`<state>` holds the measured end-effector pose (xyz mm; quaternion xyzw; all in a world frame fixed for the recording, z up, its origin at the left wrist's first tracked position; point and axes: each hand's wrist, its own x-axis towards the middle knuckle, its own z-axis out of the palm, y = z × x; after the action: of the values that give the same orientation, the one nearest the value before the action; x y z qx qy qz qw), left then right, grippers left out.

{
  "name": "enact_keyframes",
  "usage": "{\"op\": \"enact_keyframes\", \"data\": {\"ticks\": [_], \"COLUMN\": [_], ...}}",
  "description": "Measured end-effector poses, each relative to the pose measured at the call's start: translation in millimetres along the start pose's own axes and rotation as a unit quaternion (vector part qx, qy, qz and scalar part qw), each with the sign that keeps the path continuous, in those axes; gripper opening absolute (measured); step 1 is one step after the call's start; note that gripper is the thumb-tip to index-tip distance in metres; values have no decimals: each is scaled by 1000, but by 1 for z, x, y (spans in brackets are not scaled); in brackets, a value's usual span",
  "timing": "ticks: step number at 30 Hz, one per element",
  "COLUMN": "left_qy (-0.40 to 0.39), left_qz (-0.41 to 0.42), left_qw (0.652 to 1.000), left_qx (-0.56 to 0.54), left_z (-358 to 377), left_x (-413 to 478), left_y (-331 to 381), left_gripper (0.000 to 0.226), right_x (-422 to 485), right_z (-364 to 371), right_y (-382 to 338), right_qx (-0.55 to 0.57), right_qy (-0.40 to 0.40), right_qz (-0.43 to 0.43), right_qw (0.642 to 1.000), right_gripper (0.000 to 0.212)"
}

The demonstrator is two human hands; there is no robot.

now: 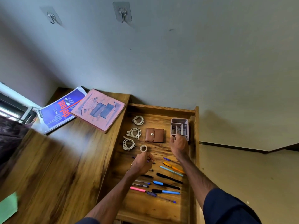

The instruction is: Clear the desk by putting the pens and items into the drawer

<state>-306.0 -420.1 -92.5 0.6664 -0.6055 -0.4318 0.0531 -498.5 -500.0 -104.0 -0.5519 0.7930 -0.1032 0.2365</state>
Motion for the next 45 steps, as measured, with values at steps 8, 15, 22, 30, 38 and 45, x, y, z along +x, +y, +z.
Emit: {"op": "enact_keyframes", "data": {"ticks": [8, 15, 22, 30, 38, 45], "left_qy": [20, 15, 24, 12, 39, 133], "left_qz": [42, 104, 113, 116, 64, -46], "left_qw": [999, 994, 993, 993, 997, 986], "left_qx": [-16, -20, -28, -4, -33, -88], "left_z": [31, 52, 90, 117, 136, 149], "left_x": [-28, -54, -86, -115, -94, -57], "left_y": [56, 95, 113, 124, 136, 163], "left_gripper": [13, 17, 14, 14, 14, 20], "right_x": [-29, -63, -126, -163, -125, -51], "right_z": [-56, -92, -112, -134, -143, -128], "right_y": [31, 76, 127, 133, 138, 133], "right_qx": [51, 122, 157, 162, 138, 117], "right_qy": [42, 48, 8, -42, -104, -165], "right_qz": [-55, -82, -81, -120, -144, -180], "right_qw": [996, 988, 984, 978, 974, 963], "right_gripper": [26, 17, 12, 8, 13, 38]}}
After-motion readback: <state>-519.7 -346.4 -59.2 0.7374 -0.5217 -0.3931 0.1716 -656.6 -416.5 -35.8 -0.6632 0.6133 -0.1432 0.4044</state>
